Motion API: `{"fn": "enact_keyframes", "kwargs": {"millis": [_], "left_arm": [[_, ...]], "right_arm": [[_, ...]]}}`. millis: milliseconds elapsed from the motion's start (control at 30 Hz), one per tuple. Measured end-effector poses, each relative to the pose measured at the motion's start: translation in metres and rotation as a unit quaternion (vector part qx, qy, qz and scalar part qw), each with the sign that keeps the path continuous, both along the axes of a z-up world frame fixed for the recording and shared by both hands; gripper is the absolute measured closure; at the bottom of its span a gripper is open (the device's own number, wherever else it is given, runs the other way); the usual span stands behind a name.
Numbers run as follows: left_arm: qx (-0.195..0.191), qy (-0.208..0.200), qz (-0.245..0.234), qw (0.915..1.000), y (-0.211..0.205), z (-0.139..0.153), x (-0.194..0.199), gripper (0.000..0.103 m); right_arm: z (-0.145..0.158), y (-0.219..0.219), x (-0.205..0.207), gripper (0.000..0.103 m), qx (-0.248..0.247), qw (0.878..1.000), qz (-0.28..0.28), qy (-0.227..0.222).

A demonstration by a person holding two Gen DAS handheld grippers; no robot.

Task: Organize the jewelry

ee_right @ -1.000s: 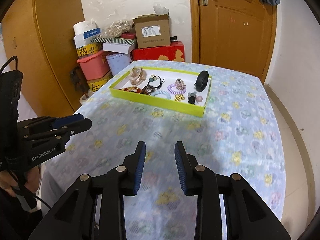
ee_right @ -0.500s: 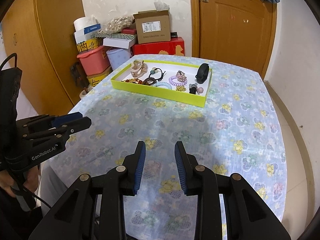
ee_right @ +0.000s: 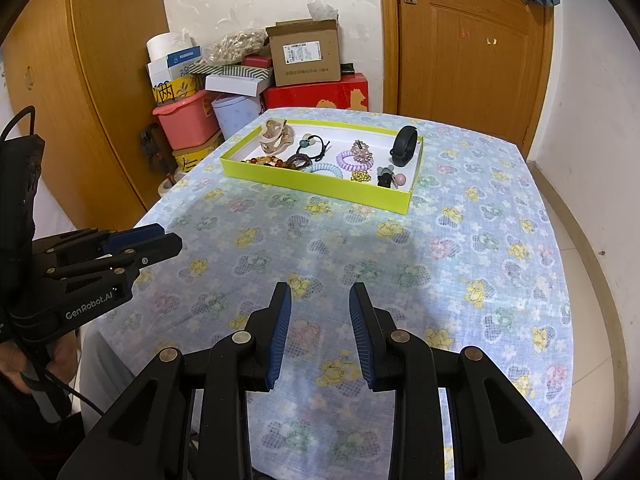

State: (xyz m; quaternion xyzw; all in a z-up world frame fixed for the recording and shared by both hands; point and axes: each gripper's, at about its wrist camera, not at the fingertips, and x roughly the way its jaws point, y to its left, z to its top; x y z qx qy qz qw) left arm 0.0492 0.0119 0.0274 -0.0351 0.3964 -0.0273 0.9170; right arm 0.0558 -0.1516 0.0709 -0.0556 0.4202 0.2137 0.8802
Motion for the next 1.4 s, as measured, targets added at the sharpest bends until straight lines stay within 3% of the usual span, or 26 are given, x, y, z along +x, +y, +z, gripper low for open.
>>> {"fn": "enact_keyframes", "kwargs": {"millis": [1400], "left_arm": [[0.007,0.016,-0.009,0.9998,-0.01,-0.012,0.001,0.076]], "right_arm": [[-0.005,-0.006,0.002,0.072,-0.008,1.0,-0.004,0.004]]}}
